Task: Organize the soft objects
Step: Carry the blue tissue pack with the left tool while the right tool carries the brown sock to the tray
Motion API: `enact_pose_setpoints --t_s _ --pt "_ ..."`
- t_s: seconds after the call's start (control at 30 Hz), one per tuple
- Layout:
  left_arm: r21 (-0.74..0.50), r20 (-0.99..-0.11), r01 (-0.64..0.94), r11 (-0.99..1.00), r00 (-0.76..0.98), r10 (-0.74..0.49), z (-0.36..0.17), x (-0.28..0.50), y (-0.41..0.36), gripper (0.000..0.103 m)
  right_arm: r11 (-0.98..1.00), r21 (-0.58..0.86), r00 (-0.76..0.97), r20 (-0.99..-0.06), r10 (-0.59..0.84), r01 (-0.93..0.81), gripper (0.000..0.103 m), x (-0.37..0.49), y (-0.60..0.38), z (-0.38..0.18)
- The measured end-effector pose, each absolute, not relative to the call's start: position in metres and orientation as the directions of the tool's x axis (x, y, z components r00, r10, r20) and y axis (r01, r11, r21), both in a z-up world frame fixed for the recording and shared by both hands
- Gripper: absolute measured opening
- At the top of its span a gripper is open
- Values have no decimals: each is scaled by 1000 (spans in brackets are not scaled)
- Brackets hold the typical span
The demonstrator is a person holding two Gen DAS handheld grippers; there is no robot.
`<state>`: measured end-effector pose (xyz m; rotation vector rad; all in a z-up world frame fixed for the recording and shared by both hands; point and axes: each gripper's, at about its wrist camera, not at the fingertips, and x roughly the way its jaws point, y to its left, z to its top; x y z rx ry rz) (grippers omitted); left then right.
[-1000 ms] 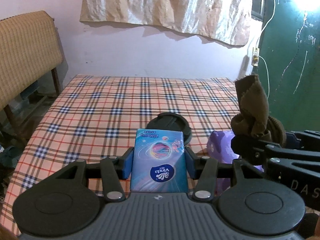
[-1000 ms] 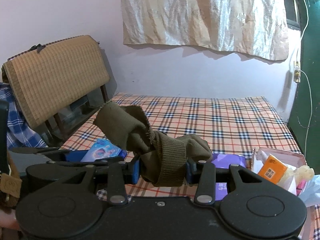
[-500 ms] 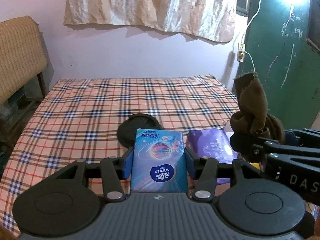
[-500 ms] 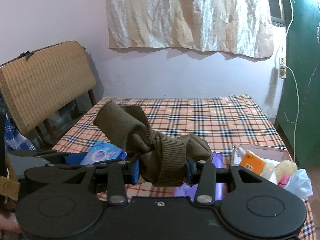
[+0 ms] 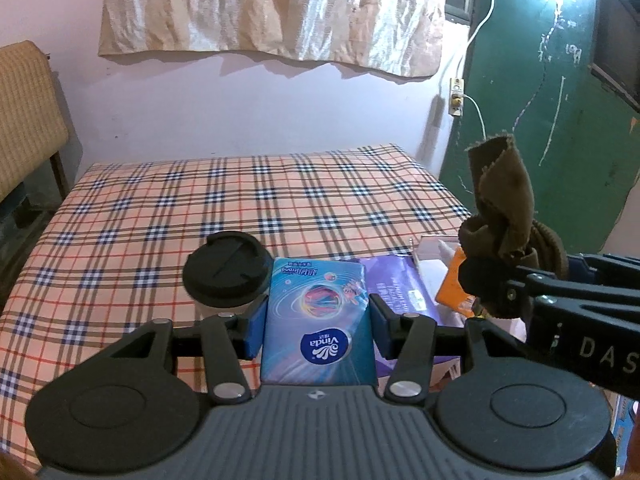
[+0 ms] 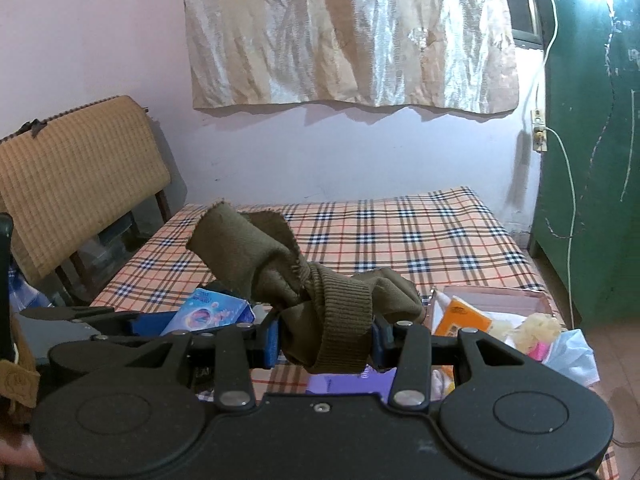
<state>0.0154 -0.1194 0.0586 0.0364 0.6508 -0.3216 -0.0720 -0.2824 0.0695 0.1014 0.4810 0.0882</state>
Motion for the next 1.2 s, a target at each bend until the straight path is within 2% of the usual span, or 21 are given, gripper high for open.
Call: enact_pose_setpoints --t_s 1.2 --pt "-100 -617 494 864 650 -443 47 20 -224 53 974 139 875 -476 -92 178 51 -83 -406 55"
